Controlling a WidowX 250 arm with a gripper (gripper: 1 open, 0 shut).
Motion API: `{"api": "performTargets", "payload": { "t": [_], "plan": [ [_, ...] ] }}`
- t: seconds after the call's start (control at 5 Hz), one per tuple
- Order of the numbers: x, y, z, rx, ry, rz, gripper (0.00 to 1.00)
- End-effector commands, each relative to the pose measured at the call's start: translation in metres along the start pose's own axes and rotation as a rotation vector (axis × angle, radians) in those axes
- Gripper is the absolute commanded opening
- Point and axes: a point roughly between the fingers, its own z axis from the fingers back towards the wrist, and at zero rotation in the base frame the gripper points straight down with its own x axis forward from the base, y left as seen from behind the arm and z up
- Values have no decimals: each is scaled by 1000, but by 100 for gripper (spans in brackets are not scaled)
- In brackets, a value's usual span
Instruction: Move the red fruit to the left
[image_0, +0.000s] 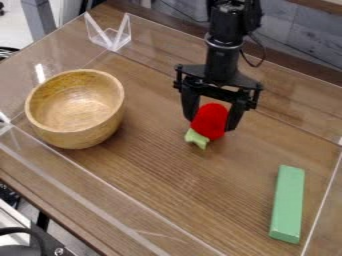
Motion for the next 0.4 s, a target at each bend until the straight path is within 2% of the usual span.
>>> {"api": "performTargets", "payload": {
  "t": [0.0,0.2],
  "plan": [
    [8,6,20,-18,-78,71,100],
    [19,10,24,-19,-92,81,100]
  ]
}}
